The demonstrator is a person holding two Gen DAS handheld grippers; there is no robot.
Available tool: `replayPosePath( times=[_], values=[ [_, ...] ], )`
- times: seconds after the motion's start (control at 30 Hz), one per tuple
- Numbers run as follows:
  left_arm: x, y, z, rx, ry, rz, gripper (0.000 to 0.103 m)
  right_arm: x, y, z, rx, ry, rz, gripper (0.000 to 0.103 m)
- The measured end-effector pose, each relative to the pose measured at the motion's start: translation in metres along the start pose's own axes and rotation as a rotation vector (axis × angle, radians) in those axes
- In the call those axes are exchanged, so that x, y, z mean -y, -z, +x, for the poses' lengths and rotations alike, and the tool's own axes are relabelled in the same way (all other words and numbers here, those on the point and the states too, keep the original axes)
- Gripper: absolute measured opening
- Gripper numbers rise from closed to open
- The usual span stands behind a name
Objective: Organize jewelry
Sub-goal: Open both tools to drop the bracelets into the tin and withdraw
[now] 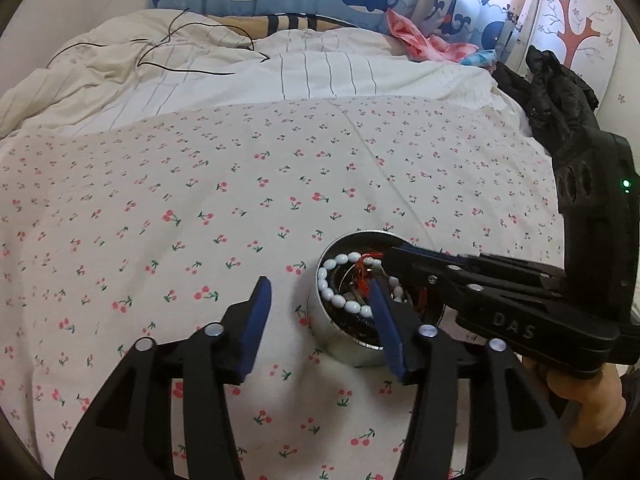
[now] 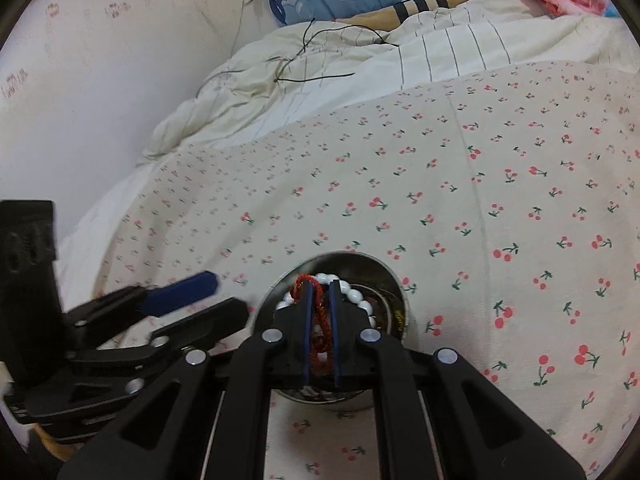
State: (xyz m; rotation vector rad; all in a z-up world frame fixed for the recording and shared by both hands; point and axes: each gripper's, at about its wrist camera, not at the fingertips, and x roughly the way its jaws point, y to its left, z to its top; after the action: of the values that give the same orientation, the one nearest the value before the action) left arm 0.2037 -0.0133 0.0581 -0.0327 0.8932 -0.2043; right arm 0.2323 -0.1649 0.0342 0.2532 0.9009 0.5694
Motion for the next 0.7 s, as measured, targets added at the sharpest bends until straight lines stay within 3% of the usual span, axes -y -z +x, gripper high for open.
replayPosePath(
  times=[0.03,0.1,0.2,0.3,0.47,0.7],
  values=[
    [0.001,0.001,-0.001,0.001,-0.004,0.0,0.054,0.001,0.001,-0.002,0.019,0.023,-0.001,0.048],
    [0.001,0.003,-0.001,0.003,-0.017,-0.003,0.062,0.001,0.0,-0.004,0.031,0.042,-0.011,0.049],
    [0.0,0.005,-0.001,-0.002,-0.022,-0.016,0.066,-0.001,-0.002,-0.011,0.063,0.082,-0.031,0.052],
    [0.001,0.009,-0.002,-0.003,-0.04,-0.023,0.072,-0.007,-0.002,-0.023,0.104,0.132,-0.072,0.065],
    [0.006,0.019,-0.011,0.016,-0.09,-0.007,0.08,-0.015,0.009,-0.049,0.151,0.255,-0.131,0.078],
    [0.005,0.051,-0.015,-0.02,-0.106,-0.02,0.082,-0.007,0.059,-0.059,0.067,0.339,-0.078,0.08]
  ],
)
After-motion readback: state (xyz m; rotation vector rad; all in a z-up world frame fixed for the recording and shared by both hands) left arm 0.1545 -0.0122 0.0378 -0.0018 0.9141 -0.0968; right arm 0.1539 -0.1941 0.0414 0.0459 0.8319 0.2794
